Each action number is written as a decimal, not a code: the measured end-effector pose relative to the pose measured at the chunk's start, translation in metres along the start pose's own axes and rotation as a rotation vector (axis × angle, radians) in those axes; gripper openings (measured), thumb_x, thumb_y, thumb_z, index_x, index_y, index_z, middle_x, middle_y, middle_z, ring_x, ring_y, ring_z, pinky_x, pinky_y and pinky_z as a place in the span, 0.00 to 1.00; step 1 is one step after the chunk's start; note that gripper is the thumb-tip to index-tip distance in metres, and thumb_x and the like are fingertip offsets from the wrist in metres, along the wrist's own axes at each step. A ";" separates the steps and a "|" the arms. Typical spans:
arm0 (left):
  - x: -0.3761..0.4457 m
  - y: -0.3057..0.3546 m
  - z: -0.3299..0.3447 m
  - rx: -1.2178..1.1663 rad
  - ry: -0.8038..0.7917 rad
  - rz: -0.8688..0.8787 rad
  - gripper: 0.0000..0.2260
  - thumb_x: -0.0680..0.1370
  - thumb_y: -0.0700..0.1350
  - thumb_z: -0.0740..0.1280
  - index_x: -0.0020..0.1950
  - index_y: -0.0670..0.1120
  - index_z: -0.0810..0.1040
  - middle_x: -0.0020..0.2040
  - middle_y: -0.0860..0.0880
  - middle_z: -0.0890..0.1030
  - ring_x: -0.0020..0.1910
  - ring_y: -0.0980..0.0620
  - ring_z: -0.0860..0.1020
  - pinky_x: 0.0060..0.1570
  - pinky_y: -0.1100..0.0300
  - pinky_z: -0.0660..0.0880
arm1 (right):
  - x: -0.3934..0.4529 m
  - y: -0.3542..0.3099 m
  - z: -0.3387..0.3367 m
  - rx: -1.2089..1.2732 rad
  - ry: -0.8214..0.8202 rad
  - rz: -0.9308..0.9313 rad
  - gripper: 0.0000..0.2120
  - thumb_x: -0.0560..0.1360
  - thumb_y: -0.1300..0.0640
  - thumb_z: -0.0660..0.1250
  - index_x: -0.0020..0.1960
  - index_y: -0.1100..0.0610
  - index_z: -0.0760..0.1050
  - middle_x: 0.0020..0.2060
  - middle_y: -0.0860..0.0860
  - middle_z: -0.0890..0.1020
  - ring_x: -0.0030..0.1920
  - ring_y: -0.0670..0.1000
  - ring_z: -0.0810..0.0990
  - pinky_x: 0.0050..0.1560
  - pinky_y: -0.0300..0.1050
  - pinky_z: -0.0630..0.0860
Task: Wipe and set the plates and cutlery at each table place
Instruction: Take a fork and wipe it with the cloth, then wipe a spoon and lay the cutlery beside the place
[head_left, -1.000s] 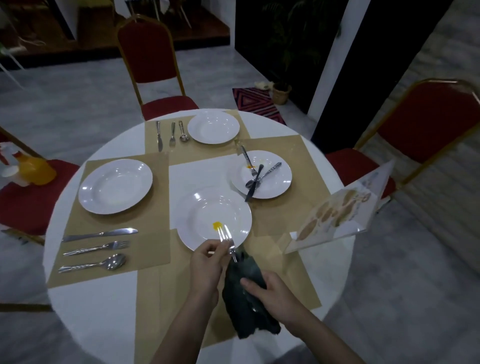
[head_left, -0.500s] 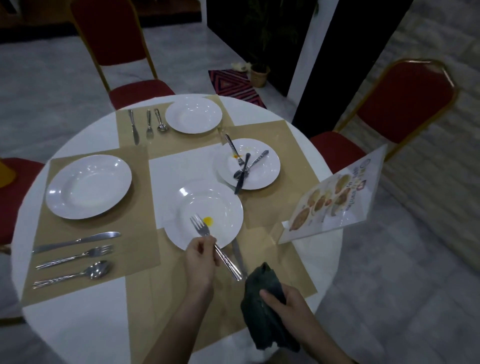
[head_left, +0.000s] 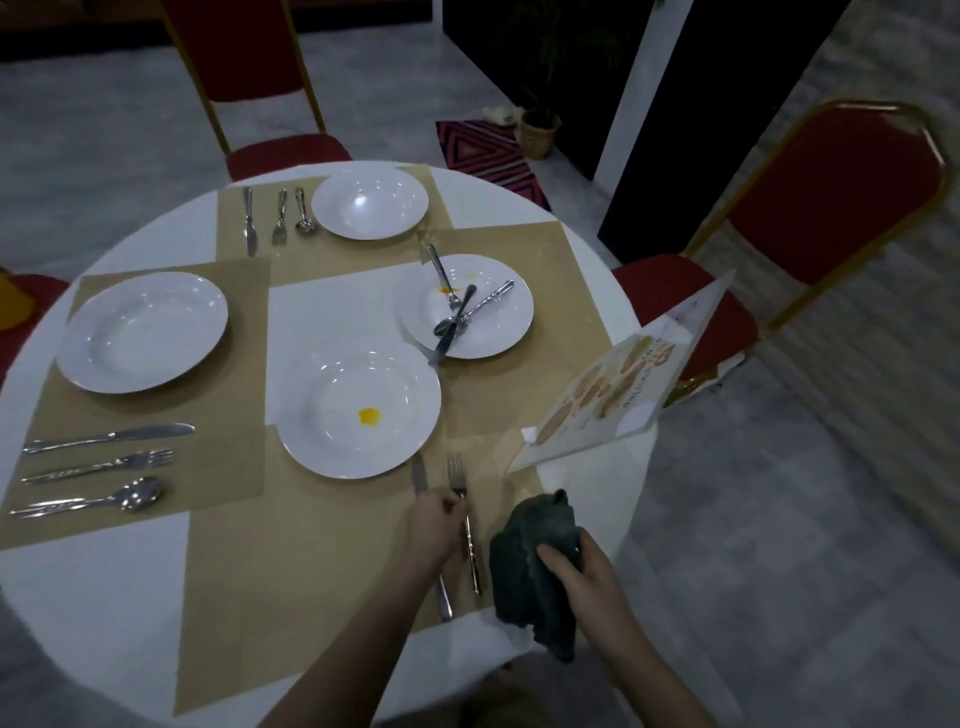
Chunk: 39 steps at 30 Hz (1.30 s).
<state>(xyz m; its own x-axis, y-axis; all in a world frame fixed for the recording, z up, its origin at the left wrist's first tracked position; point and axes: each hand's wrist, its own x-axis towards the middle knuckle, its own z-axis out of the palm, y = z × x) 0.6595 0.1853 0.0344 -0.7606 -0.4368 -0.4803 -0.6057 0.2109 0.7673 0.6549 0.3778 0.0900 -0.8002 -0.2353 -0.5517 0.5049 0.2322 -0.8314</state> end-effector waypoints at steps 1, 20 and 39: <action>0.003 -0.003 0.002 0.003 0.005 0.000 0.10 0.76 0.41 0.68 0.35 0.40 0.79 0.34 0.41 0.81 0.36 0.40 0.80 0.41 0.47 0.80 | 0.002 0.001 -0.004 -0.014 -0.021 -0.008 0.09 0.78 0.58 0.66 0.59 0.51 0.75 0.54 0.49 0.83 0.55 0.49 0.81 0.55 0.43 0.78; -0.020 0.043 -0.071 -0.025 0.232 0.049 0.08 0.78 0.41 0.64 0.41 0.40 0.77 0.33 0.45 0.82 0.28 0.51 0.81 0.35 0.52 0.82 | 0.042 -0.049 0.054 0.002 -0.290 -0.060 0.12 0.80 0.59 0.63 0.62 0.48 0.72 0.54 0.45 0.80 0.53 0.41 0.79 0.44 0.34 0.77; 0.227 0.141 -0.096 0.536 0.032 0.509 0.07 0.78 0.41 0.62 0.49 0.39 0.78 0.48 0.40 0.79 0.46 0.42 0.78 0.47 0.50 0.74 | 0.168 -0.107 0.114 0.119 0.032 0.038 0.13 0.80 0.56 0.64 0.64 0.51 0.73 0.57 0.49 0.81 0.57 0.49 0.80 0.60 0.48 0.77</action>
<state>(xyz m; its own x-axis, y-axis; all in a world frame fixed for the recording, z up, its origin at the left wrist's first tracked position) 0.4245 0.0318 0.0744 -0.9756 -0.1945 -0.1017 -0.2172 0.7890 0.5747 0.5034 0.2056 0.0781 -0.7886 -0.1982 -0.5821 0.5683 0.1266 -0.8130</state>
